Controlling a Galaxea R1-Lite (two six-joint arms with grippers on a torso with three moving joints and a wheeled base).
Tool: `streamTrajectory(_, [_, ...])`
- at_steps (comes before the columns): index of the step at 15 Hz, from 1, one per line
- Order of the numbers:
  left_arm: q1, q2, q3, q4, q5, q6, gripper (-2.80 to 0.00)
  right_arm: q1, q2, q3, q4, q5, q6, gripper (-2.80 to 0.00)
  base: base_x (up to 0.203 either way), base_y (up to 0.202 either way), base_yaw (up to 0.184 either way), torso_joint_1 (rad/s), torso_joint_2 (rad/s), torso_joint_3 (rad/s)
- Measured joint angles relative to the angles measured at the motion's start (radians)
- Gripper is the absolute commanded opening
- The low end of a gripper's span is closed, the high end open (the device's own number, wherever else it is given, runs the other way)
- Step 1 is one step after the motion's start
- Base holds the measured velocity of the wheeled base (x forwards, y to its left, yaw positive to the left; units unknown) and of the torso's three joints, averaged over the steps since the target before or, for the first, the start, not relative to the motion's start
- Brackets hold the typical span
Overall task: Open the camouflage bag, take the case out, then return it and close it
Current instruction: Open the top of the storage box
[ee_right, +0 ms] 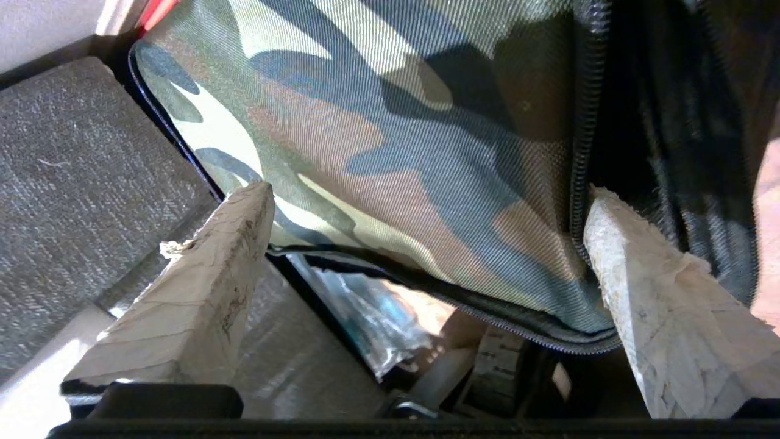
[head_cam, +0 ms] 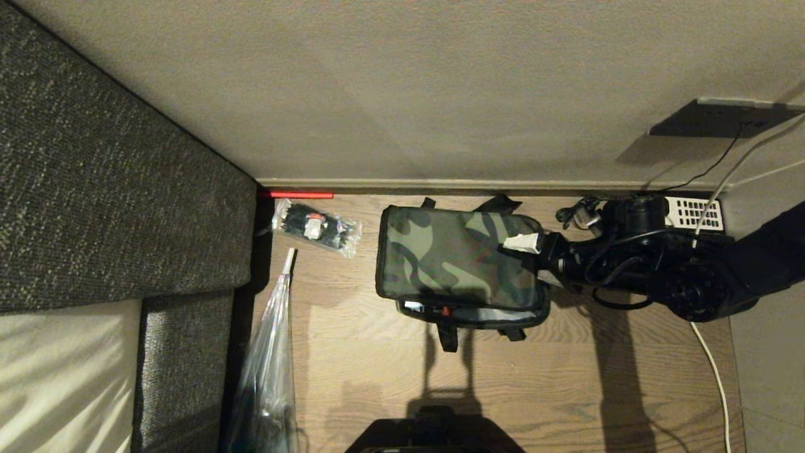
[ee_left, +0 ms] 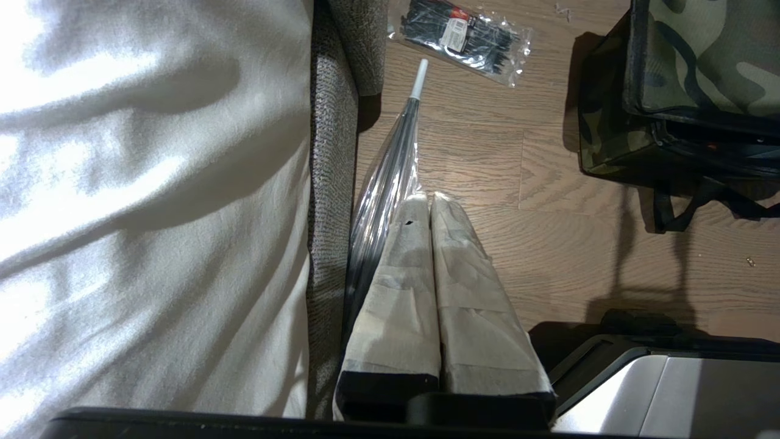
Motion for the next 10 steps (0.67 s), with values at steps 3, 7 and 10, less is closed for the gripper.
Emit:
streamTrajectory(3, [0.000, 0.000, 0.000, 0.000, 0.000, 0.000, -2.80, 0.004, -0.001, -0.032, 0.016, 0.000, 0.043, 0.00, 0.000, 0.000, 0.000, 0.000, 0.00, 0.000])
streamTrajectory(7, [0.000, 0.000, 0.000, 0.000, 0.000, 0.000, -2.80, 0.028, 0.001, -0.083, 0.032, 0.000, 0.110, 0.00, 0.000, 0.000, 0.000, 0.000, 0.00, 0.000])
streamTrajectory(10, [0.000, 0.000, 0.000, 0.000, 0.000, 0.000, -2.80, 0.032, 0.004, -0.121, 0.070, -0.005, 0.119, 0.00, 0.000, 0.000, 0.000, 0.000, 0.00, 0.000])
